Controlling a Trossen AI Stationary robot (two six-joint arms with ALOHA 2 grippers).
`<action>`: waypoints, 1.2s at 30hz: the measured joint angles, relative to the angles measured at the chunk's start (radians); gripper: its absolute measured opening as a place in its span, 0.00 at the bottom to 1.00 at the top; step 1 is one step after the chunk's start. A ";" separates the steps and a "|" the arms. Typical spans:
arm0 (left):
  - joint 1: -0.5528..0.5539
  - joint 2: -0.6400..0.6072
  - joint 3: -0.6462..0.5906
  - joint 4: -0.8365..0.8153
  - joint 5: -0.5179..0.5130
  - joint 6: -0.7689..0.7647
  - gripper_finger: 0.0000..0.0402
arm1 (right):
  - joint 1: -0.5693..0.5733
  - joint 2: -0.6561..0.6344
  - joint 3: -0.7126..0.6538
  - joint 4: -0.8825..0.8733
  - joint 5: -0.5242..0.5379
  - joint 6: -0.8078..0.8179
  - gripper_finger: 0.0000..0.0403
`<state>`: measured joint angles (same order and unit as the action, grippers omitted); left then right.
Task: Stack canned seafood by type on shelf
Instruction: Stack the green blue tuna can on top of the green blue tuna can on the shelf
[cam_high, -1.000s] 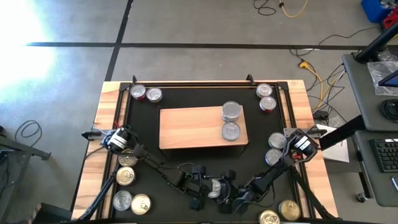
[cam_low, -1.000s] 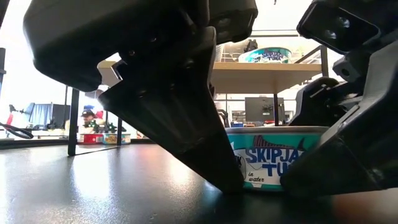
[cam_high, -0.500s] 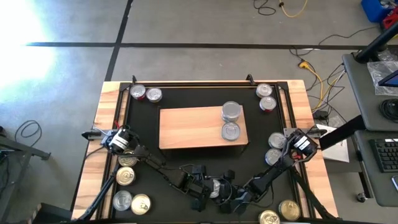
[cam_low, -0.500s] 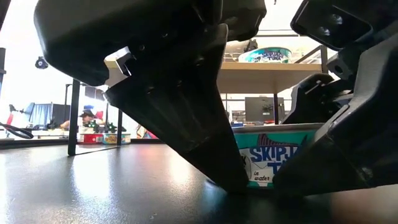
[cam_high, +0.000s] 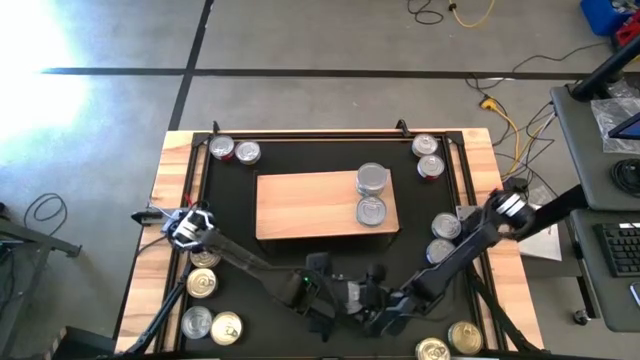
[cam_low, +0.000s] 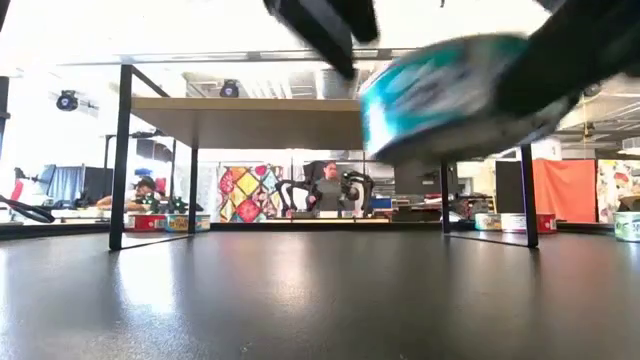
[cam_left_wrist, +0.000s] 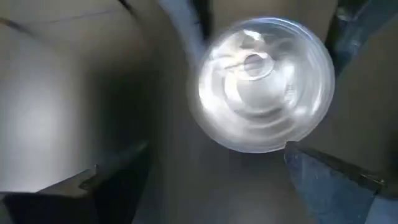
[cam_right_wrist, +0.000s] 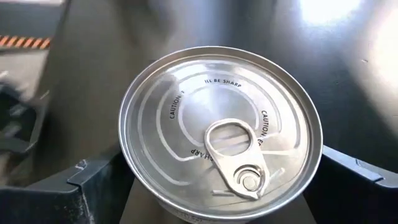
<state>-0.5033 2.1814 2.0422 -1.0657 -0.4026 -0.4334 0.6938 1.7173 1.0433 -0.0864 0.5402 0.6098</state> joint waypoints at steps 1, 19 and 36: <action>0.001 -0.002 0.043 -0.047 -0.002 0.003 0.88 | 0.000 -0.036 -0.002 -0.038 -0.005 -0.009 0.92; 0.084 -0.090 0.252 -0.155 -0.262 0.109 0.88 | -0.139 -0.671 -0.004 -0.400 0.009 -0.098 0.92; 0.218 -0.090 0.214 -0.105 -0.077 0.246 0.80 | -0.384 -0.687 -0.075 -0.521 -0.081 -0.306 0.92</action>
<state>-0.2854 2.0914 2.2562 -1.1709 -0.4797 -0.1869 0.3103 1.0301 0.9681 -0.6075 0.4590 0.3036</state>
